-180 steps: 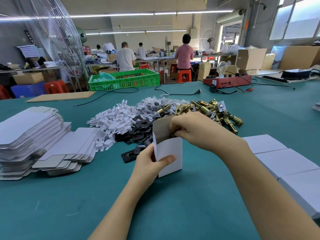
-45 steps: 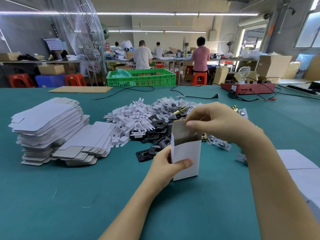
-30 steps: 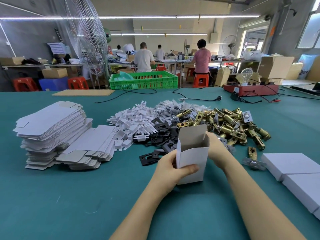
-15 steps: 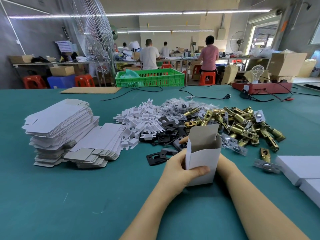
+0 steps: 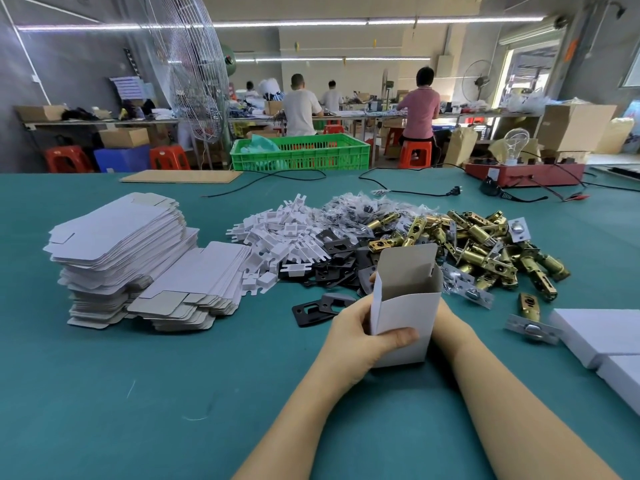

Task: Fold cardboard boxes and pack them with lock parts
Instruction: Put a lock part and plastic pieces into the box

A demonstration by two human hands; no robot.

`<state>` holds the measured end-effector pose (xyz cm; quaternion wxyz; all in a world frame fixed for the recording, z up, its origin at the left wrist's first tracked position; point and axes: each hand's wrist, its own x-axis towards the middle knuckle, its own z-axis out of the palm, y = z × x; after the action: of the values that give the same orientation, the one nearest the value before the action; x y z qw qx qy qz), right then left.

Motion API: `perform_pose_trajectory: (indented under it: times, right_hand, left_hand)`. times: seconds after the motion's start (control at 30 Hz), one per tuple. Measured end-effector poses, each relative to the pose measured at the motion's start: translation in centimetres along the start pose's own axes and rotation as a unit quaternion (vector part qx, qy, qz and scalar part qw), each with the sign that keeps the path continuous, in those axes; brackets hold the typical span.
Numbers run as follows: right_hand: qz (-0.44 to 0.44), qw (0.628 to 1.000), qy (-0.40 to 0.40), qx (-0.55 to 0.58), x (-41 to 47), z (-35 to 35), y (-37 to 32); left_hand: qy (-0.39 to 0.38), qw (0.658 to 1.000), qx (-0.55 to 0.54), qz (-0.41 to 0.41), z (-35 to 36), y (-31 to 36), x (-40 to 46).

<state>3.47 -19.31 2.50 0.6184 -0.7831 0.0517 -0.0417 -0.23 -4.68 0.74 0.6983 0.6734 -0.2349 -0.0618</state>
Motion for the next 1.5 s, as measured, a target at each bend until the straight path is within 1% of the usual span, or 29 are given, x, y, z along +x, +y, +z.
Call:
perform_pose_trajectory:
  times: [0.1, 0.13, 0.27, 0.33, 0.43, 0.53, 0.6, 0.67, 0.73, 0.8, 0.9, 0.97, 1.03, 1.07, 1.13, 1.17, 1.2, 1.27, 1.3, 1.33, 1.4, 1.43, 1.5]
  right_hand:
    - [-0.03, 0.999, 0.042, -0.017, 0.5, -0.6, 0.2]
    - [-0.045, 0.998, 0.043, -0.025, 0.7, -0.9, 0.2]
    - [-0.099, 0.988, 0.03, -0.117, 0.9, -1.9, -0.7]
    - [-0.142, 0.973, 0.049, -0.175, 0.7, -2.3, -1.6]
    - [-0.189, 0.94, 0.087, -0.27, 0.9, -3.4, -2.2]
    - [-0.128, 0.951, 0.145, -0.242, 1.3, -4.9, -3.0]
    - [-0.087, 0.964, 0.156, -0.199, 1.2, -5.8, -3.9]
    - [-0.051, 0.969, 0.157, -0.181, 0.9, -6.7, -4.9]
    - [-0.019, 0.979, 0.145, -0.141, 0.6, -7.6, -5.6]
    - [-0.005, 0.987, 0.118, -0.106, 0.0, -8.2, -6.5]
    - [-0.016, 0.995, 0.072, -0.069, -1.2, -8.9, -7.9]
    - [-0.022, 0.995, 0.062, -0.071, -1.7, -9.1, -8.3]
    - [-0.025, 0.989, 0.083, -0.118, -1.9, -9.0, -8.3]
    - [-0.03, 0.979, 0.103, -0.176, -1.9, -8.9, -8.1]
    - [-0.048, 0.939, 0.141, -0.311, -1.9, -8.8, -7.9]
    - [-0.057, 0.92, 0.152, -0.358, -1.8, -8.8, -7.8]
    - [-0.065, 0.907, 0.156, -0.385, -1.7, -8.8, -7.6]
    - [-0.072, 0.896, 0.156, -0.411, -1.3, -8.9, -7.2]
    - [-0.07, 0.898, 0.151, -0.407, -1.1, -9.0, -6.9]
    - [-0.06, 0.911, 0.145, -0.382, -1.0, -9.1, -6.6]
    - [-0.012, 0.95, 0.131, -0.282, -0.9, -9.3, -6.2]
    - [0.009, 0.964, 0.126, -0.233, -0.9, -9.4, -6.1]
    - [0.023, 0.973, 0.138, -0.181, -0.7, -9.8, -5.8]
  left_hand:
    - [0.0, 1.0, -0.004, -0.006, 0.0, 0.0, 0.0]
    - [0.0, 1.0, -0.007, -0.009, -0.1, 0.1, -0.1]
    - [-0.001, 1.0, -0.009, -0.013, -0.1, 0.1, -0.1]
    - [0.001, 1.0, -0.006, -0.011, -0.1, 0.1, -0.1]
    - [0.001, 1.0, -0.004, -0.011, 0.0, 0.1, -0.1]
    - [0.001, 1.0, -0.002, -0.018, 0.0, 0.1, -0.1]
    - [0.001, 1.0, 0.0, -0.023, 0.0, 0.1, -0.1]
    - [0.004, 1.0, 0.0, -0.028, 0.1, 0.1, -0.1]
    - [0.005, 1.0, -0.001, -0.031, 0.1, 0.2, -0.2]
    - [0.004, 0.999, -0.005, -0.034, 0.1, 0.2, -0.1]
    - [0.002, 0.999, -0.004, -0.038, 0.1, 0.2, -0.1]
    - [0.0, 0.999, -0.003, -0.038, 0.0, 0.2, -0.1]
    - [-0.001, 0.999, -0.005, -0.035, 0.1, 0.2, -0.1]
    - [0.0, 0.999, -0.005, -0.034, 0.1, 0.2, -0.1]
    - [0.001, 0.999, -0.005, -0.031, 0.1, 0.3, -0.2]
    - [0.0, 1.0, -0.006, -0.03, 0.1, 0.3, -0.2]
    - [0.0, 1.0, -0.007, -0.029, 0.1, 0.4, -0.2]
    - [-0.001, 1.0, -0.011, -0.026, 0.1, 0.4, -0.3]
    - [0.0, 1.0, -0.012, -0.026, 0.1, 0.5, -0.3]
    - [0.001, 1.0, -0.012, -0.026, 0.1, 0.5, -0.3]
    - [0.002, 1.0, -0.014, -0.026, 0.1, 0.5, -0.3]
    - [0.002, 1.0, -0.016, -0.025, 0.1, 0.4, -0.3]
    - [0.001, 1.0, -0.016, -0.024, 0.0, 0.4, -0.3]
